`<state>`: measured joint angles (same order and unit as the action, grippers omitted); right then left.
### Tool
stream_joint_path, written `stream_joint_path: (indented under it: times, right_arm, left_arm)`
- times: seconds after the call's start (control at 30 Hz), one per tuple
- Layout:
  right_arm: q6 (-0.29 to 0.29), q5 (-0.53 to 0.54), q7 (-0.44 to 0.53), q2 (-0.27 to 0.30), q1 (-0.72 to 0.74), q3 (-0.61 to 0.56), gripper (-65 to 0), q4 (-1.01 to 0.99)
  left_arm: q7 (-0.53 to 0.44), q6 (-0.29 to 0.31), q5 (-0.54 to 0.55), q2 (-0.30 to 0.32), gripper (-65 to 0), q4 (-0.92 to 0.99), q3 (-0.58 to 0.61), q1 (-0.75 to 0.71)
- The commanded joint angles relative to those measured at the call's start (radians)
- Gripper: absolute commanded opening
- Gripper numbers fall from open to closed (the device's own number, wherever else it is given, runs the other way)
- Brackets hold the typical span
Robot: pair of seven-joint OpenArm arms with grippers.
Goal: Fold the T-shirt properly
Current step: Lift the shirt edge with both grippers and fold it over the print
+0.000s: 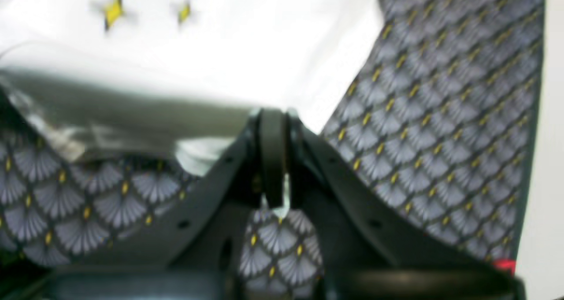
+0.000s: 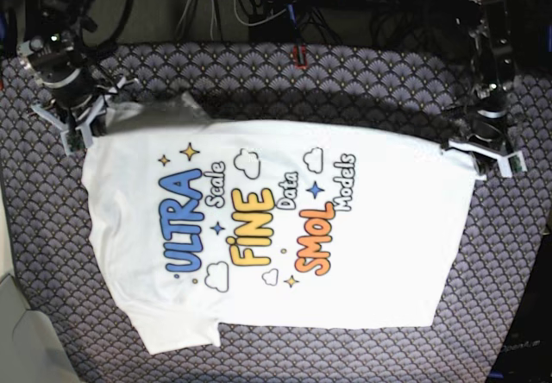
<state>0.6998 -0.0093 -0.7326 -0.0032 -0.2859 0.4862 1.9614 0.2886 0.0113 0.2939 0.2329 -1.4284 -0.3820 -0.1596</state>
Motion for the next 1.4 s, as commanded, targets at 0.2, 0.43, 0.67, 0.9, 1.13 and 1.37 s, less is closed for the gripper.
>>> stream_joint_path:
  times: [0.2, 0.43, 0.67, 0.9, 1.13, 1.37]
  right_arm:
    - [-0.002, 0.009, -0.071, 0.068, 0.149, -0.019, -65.0, -0.010]
    - [-0.002, 0.009, -0.077, 0.141, 0.282, -0.093, -65.0, -0.138]
    - [-0.002, 0.009, -0.069, 0.222, 0.431, -0.160, -65.0, -0.337]
    - [-0.002, 0.009, -0.020, 0.260, 0.544, -0.251, -65.0, -0.517]
    - [-0.002, 0.007, 0.037, 0.289, 0.646, -0.341, -65.0, -0.686]
    - [-0.002, 0.007, 0.083, 0.297, 0.726, -0.389, -65.0, -0.794]
  left_arm:
    - [-0.021, -0.003, -0.111, 0.023, -64.1, 0.100, 0.070, 0.147]
    - [-0.021, -0.003, -0.207, 0.010, -64.1, 0.102, 0.070, 0.257]
    - [-0.021, -0.001, -0.313, 0.009, -64.1, 0.154, 0.071, 0.372]
    - [-0.022, 0.000, -0.324, 0.009, -64.1, 0.295, 0.071, 0.457]
    - [-0.029, 0.000, -0.324, 0.016, -64.1, 0.424, 0.165, 0.526]
    - [-0.030, -0.003, -0.324, 0.015, -64.1, 0.487, 0.214, 0.575]
